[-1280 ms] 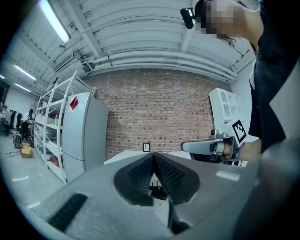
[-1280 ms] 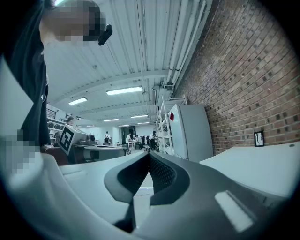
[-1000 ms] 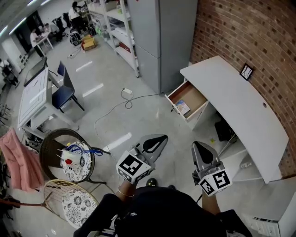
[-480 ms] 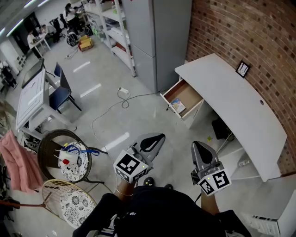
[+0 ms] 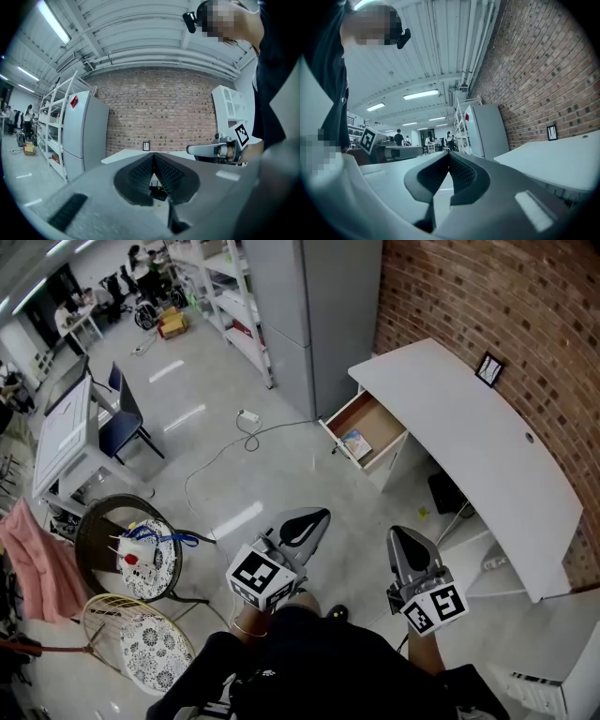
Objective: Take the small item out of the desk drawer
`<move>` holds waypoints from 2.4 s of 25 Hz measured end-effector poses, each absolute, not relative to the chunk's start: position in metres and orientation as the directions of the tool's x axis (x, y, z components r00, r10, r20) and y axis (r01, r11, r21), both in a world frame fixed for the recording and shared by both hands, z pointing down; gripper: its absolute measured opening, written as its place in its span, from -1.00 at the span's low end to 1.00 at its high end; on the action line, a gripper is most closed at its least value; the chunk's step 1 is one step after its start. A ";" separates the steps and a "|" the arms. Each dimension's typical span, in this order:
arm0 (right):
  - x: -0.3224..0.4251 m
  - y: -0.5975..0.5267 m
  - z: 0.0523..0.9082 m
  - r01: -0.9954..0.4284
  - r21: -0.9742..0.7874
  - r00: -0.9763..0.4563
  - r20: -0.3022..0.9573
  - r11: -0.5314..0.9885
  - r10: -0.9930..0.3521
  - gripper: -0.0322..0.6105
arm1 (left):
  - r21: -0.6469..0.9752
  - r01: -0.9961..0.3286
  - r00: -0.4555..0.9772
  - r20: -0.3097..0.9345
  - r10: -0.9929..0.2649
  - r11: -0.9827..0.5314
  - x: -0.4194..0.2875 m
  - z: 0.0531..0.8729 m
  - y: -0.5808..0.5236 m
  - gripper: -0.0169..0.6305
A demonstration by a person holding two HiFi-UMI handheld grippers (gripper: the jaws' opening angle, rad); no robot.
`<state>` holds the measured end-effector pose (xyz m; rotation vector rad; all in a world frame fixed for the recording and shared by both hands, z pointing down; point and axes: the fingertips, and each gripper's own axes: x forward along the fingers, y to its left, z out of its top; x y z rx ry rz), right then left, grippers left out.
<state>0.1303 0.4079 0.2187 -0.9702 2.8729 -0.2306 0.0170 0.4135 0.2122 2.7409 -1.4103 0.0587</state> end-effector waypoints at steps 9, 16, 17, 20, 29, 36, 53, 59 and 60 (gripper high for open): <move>0.146 0.398 0.220 -0.621 -0.187 -0.769 -0.047 0.762 -0.638 -0.86 | 0.034 -0.809 0.587 0.065 -0.807 -0.586 0.023 0.215 0.401 -0.96; 0.140 0.368 0.218 -0.652 -0.209 -0.736 -0.054 0.729 -0.675 -0.86 | 0.034 -0.787 0.616 0.042 -0.786 -0.615 0.013 0.209 0.366 -0.96; 0.137 0.362 0.217 -0.655 -0.219 -0.731 -0.060 0.723 -0.680 -0.86 | 0.032 -0.785 0.620 0.038 -0.784 -0.619 0.009 0.207 0.360 -0.96; 0.124 0.343 0.215 -0.660 -0.230 -0.722 -0.067 0.715 -0.688 -0.86 | 0.028 -0.778 0.628 0.033 -0.777 -0.628 -0.005 0.204 0.341 -0.96; 0.076 0.293 0.218 -0.668 -0.239 -0.716 -0.051 0.704 -0.697 -0.86 | 0.046 -0.768 0.640 0.028 -0.767 -0.639 -0.050 0.210 0.289 -0.96; 0.051 0.258 0.217 -0.682 -0.239 -0.704 -0.038 0.691 -0.709 -0.87 | 0.030 -0.762 0.648 0.029 -0.761 -0.647 -0.078 0.207 0.253 -0.96; -0.032 0.190 0.220 -0.711 -0.243 -0.681 0.002 0.660 -0.733 -0.87 | 0.018 -0.734 0.679 0.029 -0.733 -0.679 -0.161 0.204 0.185 -0.96; -0.050 0.171 0.226 -0.759 -0.224 -0.633 0.031 0.612 -0.774 -0.86 | 0.036 -0.709 0.705 0.031 -0.708 -0.705 -0.190 0.211 0.160 -0.96; -0.051 0.167 0.227 -0.767 -0.220 -0.624 0.036 0.603 -0.781 -0.86 | 0.047 -0.703 0.711 0.025 -0.703 -0.709 -0.194 0.210 0.156 -0.96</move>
